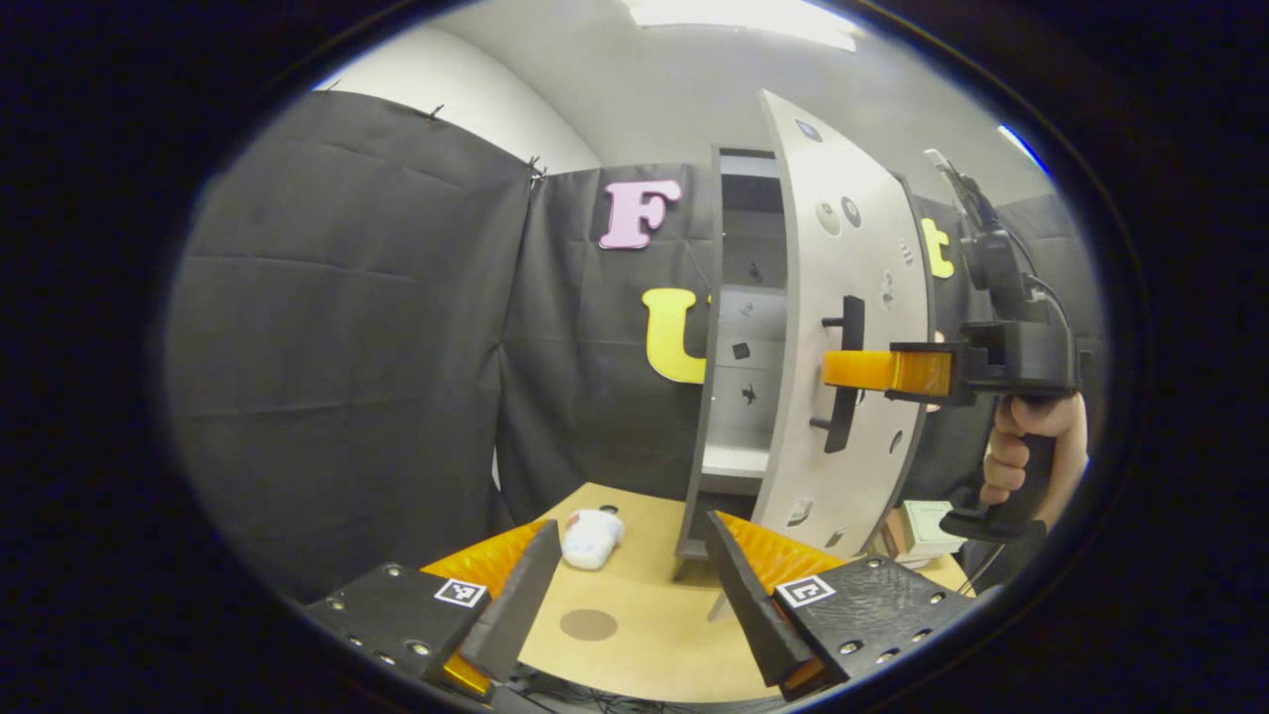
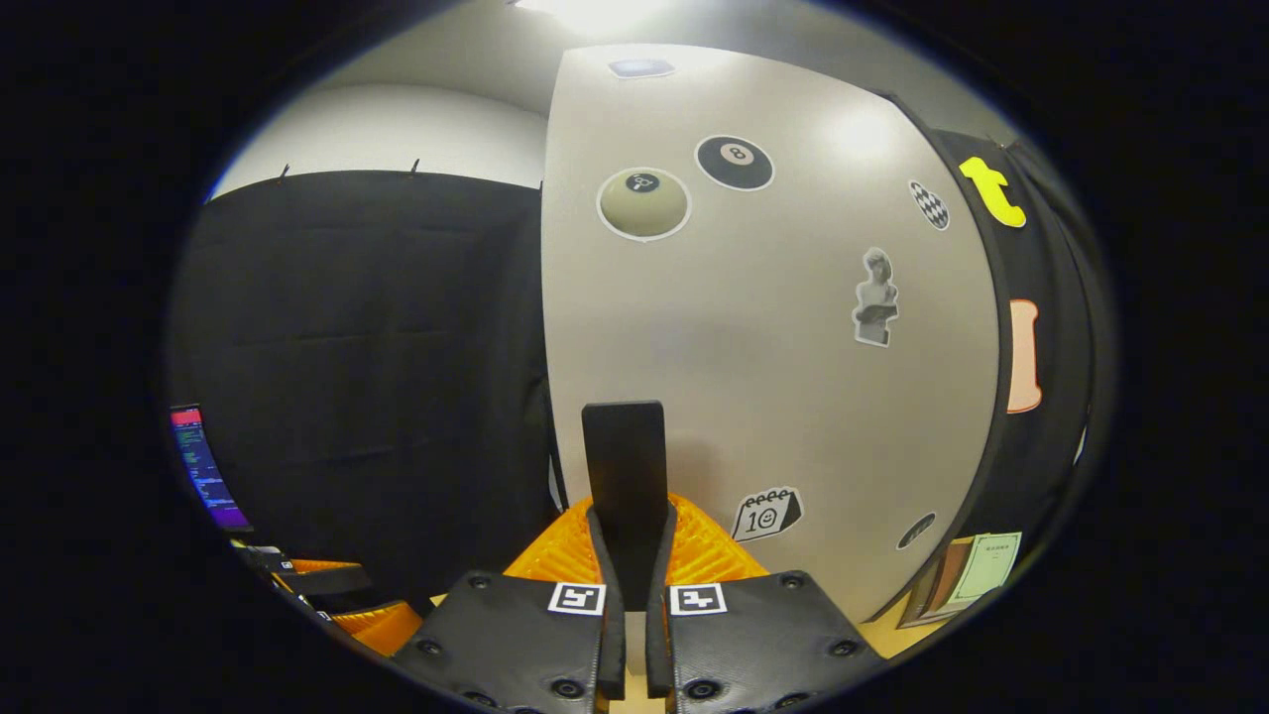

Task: Open the cabinet door with the right hand, grasp the bottle in the cabinet with the left hand and place it on the coaster, then close the cabinet door with the right hand.

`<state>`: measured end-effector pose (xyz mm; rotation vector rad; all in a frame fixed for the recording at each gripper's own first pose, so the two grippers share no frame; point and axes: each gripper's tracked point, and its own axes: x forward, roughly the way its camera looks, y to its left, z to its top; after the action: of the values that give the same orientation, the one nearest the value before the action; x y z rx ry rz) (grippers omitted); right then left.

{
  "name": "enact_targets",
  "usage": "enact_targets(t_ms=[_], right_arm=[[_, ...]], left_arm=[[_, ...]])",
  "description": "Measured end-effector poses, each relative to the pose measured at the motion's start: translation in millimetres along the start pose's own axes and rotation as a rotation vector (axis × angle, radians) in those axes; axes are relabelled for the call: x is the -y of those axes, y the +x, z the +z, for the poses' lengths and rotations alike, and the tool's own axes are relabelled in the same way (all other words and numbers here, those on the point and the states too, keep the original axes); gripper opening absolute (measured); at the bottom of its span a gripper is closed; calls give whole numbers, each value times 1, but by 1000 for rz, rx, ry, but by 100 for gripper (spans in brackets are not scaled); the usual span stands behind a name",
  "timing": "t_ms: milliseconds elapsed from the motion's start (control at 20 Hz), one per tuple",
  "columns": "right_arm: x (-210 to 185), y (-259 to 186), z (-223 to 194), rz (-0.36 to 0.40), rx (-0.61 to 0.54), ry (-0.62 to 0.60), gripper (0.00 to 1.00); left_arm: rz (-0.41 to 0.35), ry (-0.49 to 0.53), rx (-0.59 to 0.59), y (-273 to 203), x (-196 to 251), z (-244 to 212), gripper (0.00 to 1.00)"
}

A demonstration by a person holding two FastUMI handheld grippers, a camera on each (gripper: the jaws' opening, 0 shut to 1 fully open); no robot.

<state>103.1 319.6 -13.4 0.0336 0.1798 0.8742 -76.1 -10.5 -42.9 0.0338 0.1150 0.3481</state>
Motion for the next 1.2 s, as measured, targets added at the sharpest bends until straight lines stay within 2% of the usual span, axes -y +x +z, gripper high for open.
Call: enact_targets(t_ms=[350,400,600,700,750,800,1000,1200], right_arm=[[12,-18,-3,15,9,22,10],[15,-20,-3,20,11,28,7],[29,-25,-1,31,32,55,10],[34,-30,1,36,45,71,7],[38,-32,1,32,47,79,10],[41,-35,2,23,46,81,7],[53,-53,-1,-63,39,50,9],[75,-72,-2,-205,28,59,9]], left_arm=[[-11,5,2,37,9,4,90],[-6,-3,-5,44,10,4,88],[-12,-55,-9,52,25,8,90],[-14,-40,-7,57,24,12,88],[-18,-32,-10,63,23,13,90],[-25,-29,-9,67,24,17,88],[-68,-51,-6,88,29,20,89],[-138,-108,-10,116,33,14,89]])
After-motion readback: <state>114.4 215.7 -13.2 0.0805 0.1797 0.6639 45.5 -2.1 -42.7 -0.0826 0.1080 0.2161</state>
